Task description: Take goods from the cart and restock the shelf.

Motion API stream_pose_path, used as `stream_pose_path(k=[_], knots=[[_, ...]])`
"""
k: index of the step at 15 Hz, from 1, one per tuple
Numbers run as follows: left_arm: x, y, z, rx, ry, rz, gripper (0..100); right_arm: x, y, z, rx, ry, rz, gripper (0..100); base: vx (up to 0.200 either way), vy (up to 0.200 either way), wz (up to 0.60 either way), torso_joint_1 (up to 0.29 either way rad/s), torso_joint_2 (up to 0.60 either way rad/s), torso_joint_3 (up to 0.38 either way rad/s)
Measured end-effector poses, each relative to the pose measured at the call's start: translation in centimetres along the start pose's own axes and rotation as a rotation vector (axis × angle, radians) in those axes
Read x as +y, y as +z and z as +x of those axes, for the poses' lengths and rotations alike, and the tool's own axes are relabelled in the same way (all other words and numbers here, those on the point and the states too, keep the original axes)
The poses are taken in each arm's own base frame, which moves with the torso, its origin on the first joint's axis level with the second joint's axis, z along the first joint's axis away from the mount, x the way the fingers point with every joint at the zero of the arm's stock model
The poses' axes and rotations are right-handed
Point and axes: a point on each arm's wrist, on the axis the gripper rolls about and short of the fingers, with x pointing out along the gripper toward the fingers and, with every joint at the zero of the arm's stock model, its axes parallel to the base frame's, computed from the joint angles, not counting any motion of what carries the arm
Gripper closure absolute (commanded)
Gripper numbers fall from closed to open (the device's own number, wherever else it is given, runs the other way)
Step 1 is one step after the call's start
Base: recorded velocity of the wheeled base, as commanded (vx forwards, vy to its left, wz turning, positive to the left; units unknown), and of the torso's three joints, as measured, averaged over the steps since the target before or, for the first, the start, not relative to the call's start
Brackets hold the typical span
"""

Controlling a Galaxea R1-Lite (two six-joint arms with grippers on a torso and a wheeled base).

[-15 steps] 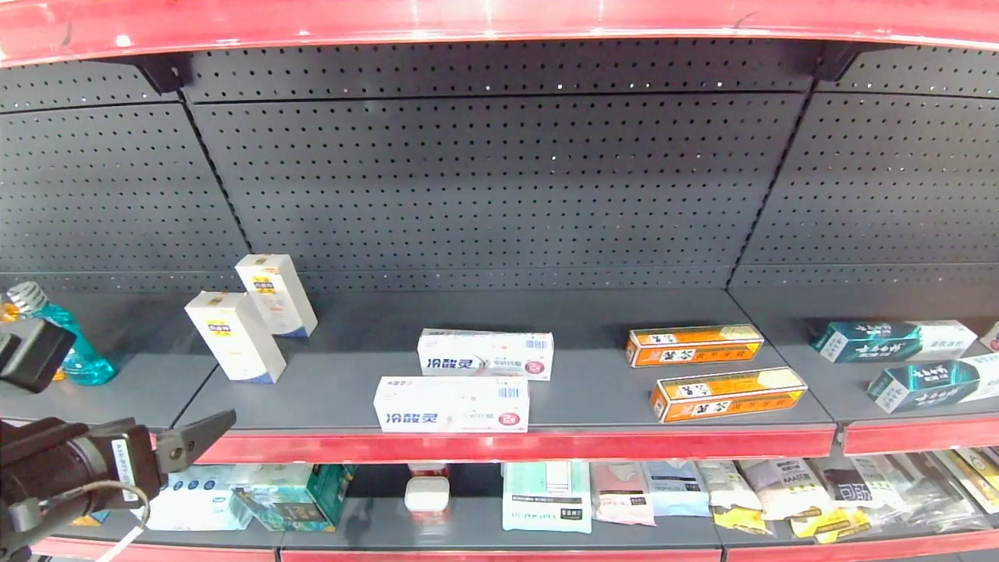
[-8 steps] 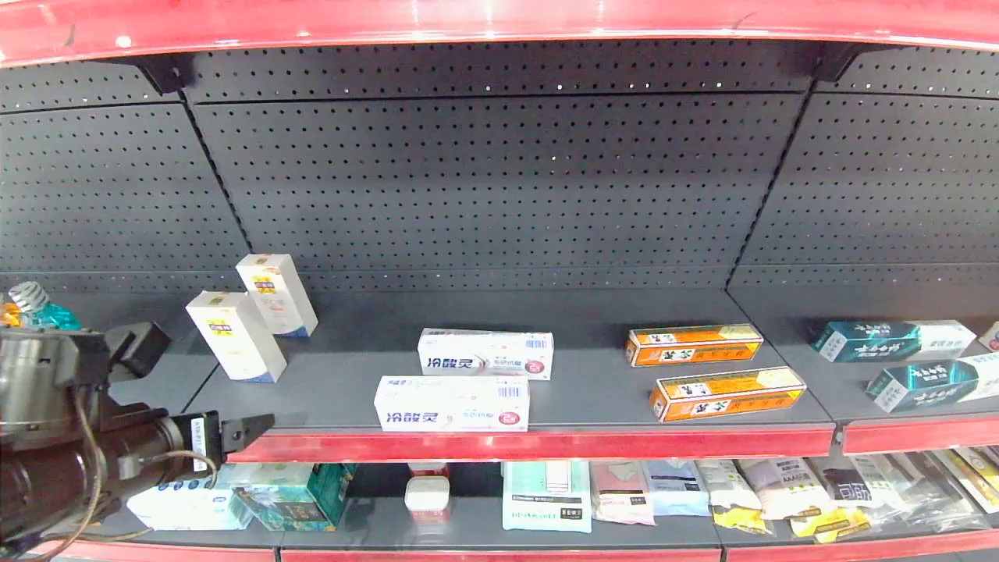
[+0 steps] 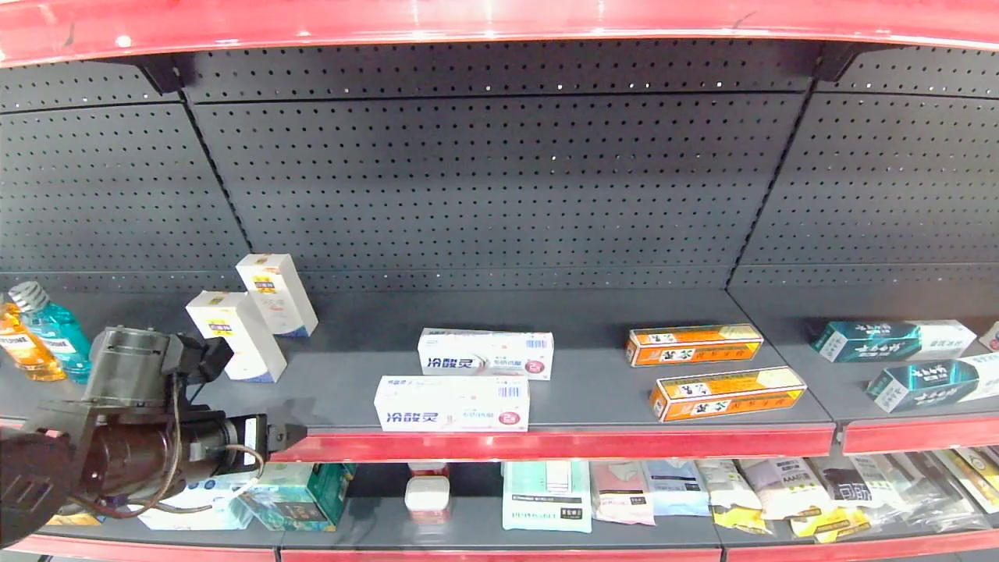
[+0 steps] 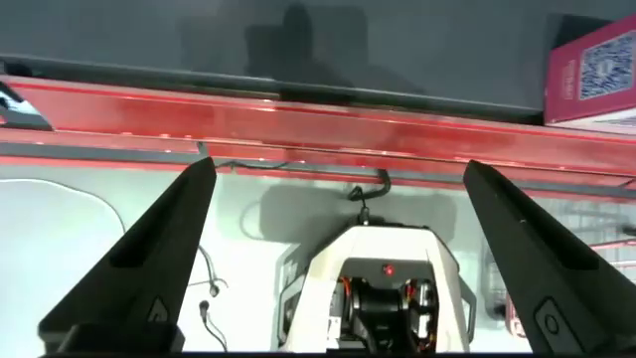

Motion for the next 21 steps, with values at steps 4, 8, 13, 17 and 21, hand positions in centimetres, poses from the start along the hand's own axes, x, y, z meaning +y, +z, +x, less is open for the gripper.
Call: stream_pose_path(k=[4,8,13,17,21], knots=[[-0.8,1.2,1.9,0.012,-0.003,0.034,0,0.0,0.0,0.0,-0.001,0.000,0.000,0,0.000,0.000,0.00,0.000,0.00,0.000],[-2.2,2.6,3.3,-0.008,-0.020,0.062,0,0.0,0.0,0.0,-0.001,0.000,0.000,0,0.000,0.000,0.00,0.000,0.00,0.000],[-3.2,3.2,4.7,-0.033,-0.009,0.082,0,0.0,0.0,0.0,-0.001,0.000,0.000,0,0.000,0.000,0.00,0.000,0.00,0.000],[-3.9,3.4,5.0,-0.037,-0.026,0.102,0,0.0,0.0,0.0,-0.001,0.000,0.000,0,0.000,0.000,0.00,0.000,0.00,0.000],[-5.1,3.5,5.1,-0.042,-0.052,0.126,0,0.0,0.0,0.0,-0.001,0.000,0.000,0,0.000,0.000,0.00,0.000,0.00,0.000]])
